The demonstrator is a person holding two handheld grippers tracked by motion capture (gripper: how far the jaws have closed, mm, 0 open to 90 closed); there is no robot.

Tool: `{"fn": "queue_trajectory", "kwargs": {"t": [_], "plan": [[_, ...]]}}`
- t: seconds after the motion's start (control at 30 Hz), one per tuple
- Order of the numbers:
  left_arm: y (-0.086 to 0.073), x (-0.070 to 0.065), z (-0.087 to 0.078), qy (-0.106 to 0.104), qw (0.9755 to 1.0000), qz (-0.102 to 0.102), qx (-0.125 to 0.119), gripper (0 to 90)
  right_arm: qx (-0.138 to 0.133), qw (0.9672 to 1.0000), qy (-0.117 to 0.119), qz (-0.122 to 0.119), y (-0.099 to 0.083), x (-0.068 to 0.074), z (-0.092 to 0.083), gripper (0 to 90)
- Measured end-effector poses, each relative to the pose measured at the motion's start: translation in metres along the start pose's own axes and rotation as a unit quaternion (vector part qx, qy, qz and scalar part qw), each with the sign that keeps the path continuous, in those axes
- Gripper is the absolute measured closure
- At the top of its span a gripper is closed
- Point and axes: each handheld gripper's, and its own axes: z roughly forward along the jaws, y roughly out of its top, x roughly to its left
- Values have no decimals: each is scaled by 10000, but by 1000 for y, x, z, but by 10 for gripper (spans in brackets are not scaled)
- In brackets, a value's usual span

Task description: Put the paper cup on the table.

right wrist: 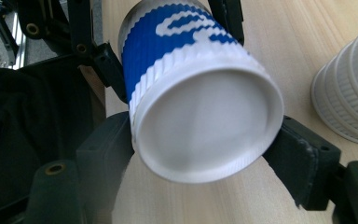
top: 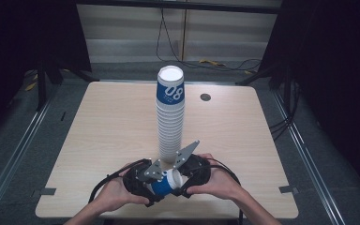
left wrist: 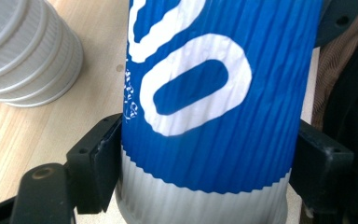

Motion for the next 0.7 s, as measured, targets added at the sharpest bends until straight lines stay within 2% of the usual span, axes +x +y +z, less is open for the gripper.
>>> {"fn": "queue_trajectory", "kwargs": {"t": [0.03,0.07,0.2,0.3,0.43,0.47,0.5,0.6,0.67,0.7], "plan": [[1,0,1,-28,10000,48,20,211,3,10000,21,7,1,-1,1,243],[1,-1,2,-25,10000,4,0,211,4,10000,37,14,1,-1,1,244],[2,-3,3,-83,9998,151,79,211,65,9998,165,-9,5,0,4,245],[3,-3,3,-76,9997,211,89,210,20,9996,250,-128,6,-1,4,273],[4,-5,3,-105,9997,213,84,210,33,9995,305,-76,4,0,3,277],[5,-5,2,-104,9994,317,99,210,-11,9993,368,-18,2,-1,3,275],[5,-6,2,-71,9996,280,30,210,-11,9993,368,-18,2,-1,3,275],[7,-6,1,-106,9993,351,64,210,-63,9994,330,-12,1,1,3,272],[6,-7,3,-78,9995,315,14,210,-23,9995,306,-21,1,2,3,279],[6,-5,2,-79,9990,425,84,208,-39,9995,310,-48,0,2,3,281]]}}
